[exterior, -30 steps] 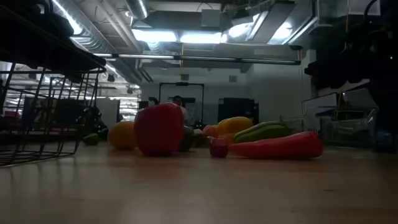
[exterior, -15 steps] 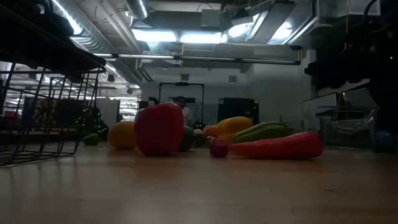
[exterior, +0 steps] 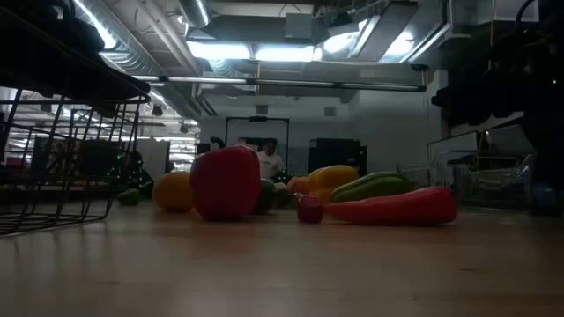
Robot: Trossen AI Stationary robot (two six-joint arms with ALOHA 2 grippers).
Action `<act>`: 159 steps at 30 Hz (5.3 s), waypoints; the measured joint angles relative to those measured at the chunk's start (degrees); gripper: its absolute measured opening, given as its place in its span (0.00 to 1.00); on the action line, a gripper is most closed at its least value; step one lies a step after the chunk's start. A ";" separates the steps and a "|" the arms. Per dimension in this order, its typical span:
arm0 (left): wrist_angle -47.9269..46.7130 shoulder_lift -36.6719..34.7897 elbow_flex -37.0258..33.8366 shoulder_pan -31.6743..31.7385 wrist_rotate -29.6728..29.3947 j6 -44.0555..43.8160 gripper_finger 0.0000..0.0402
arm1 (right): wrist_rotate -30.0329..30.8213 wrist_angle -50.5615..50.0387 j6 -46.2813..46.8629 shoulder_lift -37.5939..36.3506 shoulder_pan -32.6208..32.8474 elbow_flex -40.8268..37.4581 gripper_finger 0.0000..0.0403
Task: Sort produce into baskets
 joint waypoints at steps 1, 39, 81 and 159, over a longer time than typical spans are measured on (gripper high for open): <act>0.02 0.01 -0.01 -0.01 0.01 0.01 0.03 | 0.00 0.00 -0.02 0.00 0.00 0.00 0.34; -0.01 0.01 0.01 -0.01 -0.01 -0.01 0.03 | -0.19 2.08 6.20 0.00 0.00 1.01 0.37; 0.01 -0.01 -0.01 -0.01 -0.01 0.00 0.03 | -6.73 -55.04 10.34 33.53 0.02 42.42 0.82; -0.01 -0.01 0.00 0.00 -0.10 -1.30 0.03 | -5.72 -74.30 29.63 85.77 15.43 44.81 0.82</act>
